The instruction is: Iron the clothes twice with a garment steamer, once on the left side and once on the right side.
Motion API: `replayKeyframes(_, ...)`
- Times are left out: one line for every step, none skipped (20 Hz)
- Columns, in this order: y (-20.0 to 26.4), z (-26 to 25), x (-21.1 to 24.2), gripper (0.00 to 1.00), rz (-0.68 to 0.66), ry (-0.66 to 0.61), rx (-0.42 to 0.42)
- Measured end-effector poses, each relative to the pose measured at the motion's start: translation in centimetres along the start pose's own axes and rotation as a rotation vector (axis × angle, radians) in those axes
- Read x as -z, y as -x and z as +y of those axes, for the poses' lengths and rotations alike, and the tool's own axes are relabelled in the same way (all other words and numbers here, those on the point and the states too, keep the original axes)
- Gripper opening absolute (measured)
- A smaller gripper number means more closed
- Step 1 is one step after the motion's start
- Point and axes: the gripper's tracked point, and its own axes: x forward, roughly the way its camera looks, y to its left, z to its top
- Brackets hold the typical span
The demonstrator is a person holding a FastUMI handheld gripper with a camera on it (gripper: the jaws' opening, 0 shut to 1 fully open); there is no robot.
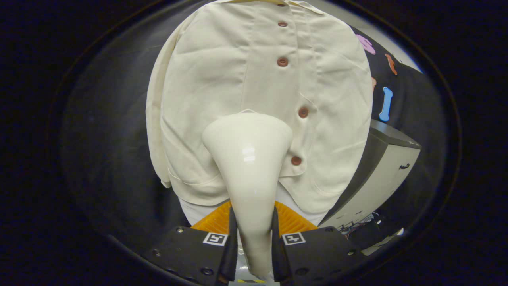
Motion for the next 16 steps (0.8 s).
replayKeyframes(-0.1,0.1,0.8,0.36,0.013,-0.001,-0.003)
replayKeyframes(-0.1,0.2,1.3,0.36,0.022,-0.005,-0.004)
replayKeyframes(-0.2,0.2,1.9,0.36,0.031,-0.008,-0.007)
replayKeyframes(-0.3,0.2,2.3,0.36,0.038,-0.007,-0.009)
replayKeyframes(-0.3,0.1,2.8,0.36,0.049,-0.003,-0.008)
replayKeyframes(-0.2,0.2,3.1,0.36,0.055,0.000,-0.009)
replayKeyframes(-0.2,0.2,3.5,0.36,0.063,0.000,-0.010)
replayKeyframes(0.1,0.3,3.8,0.36,0.070,0.003,-0.015)
replayKeyframes(0.3,0.4,3.8,0.36,0.069,0.009,-0.023)
replayKeyframes(0.7,0.4,3.8,0.36,0.067,0.011,-0.026)
replayKeyframes(1.4,0.4,3.7,0.36,0.059,0.012,-0.024)
replayKeyframes(2.1,0.5,3.5,0.36,0.047,0.012,-0.026)
replayKeyframes(3.0,0.4,3.2,0.36,0.036,0.012,-0.026)
replayKeyframes(4.0,0.2,2.8,0.36,0.027,0.012,-0.027)
replayKeyframes(5.0,0.0,2.5,0.36,0.019,0.012,-0.026)
replayKeyframes(6.2,-0.3,2.1,0.36,0.014,0.013,-0.024)
